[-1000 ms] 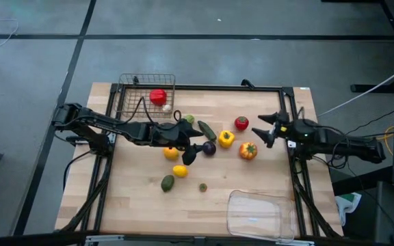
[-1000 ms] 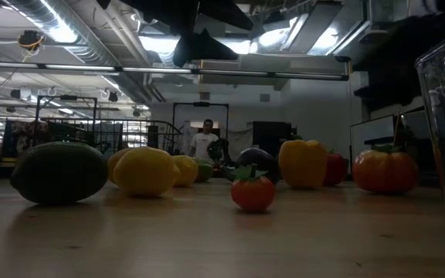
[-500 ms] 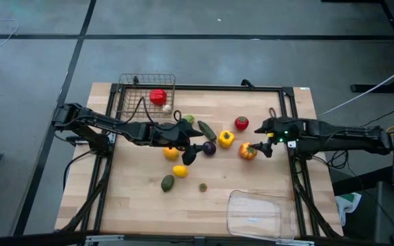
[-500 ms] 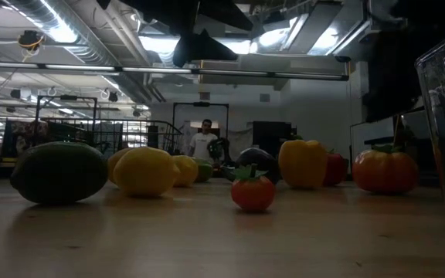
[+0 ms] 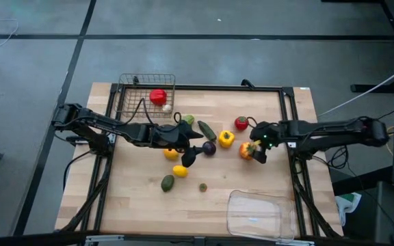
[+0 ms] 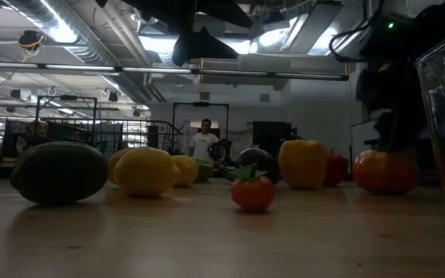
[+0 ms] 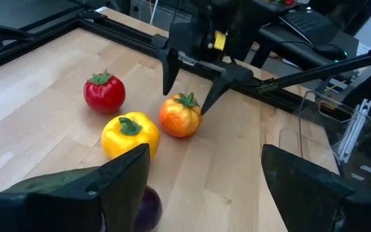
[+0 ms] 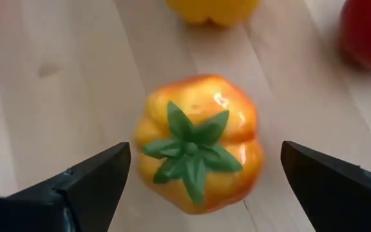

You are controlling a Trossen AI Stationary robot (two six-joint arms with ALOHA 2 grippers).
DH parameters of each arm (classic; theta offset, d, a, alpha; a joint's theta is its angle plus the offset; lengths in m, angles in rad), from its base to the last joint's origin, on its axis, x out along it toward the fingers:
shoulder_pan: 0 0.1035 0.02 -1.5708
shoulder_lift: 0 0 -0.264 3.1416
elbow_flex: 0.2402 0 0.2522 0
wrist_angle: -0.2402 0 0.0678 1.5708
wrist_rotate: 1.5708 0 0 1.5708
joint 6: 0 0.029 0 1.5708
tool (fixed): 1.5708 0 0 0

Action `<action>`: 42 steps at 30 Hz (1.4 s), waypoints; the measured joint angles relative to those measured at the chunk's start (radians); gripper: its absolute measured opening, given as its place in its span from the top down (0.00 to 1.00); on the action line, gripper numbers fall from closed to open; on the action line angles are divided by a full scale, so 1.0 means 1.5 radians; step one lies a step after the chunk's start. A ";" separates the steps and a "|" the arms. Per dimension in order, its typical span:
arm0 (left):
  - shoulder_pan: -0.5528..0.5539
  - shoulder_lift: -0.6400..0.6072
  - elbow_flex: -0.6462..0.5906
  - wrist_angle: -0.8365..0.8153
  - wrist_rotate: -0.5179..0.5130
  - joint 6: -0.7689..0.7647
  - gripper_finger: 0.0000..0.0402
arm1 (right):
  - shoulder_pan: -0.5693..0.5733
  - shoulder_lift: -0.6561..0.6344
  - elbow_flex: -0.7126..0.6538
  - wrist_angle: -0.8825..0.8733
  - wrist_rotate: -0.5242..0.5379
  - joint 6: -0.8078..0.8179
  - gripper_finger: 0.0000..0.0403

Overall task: Sort produce into baskets
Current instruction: Put the large orange tomato into the transparent bin

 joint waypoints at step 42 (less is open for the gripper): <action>0.000 0.000 0.000 -0.001 0.000 0.001 0.27 | 0.000 0.125 0.089 0.059 -0.131 0.002 0.13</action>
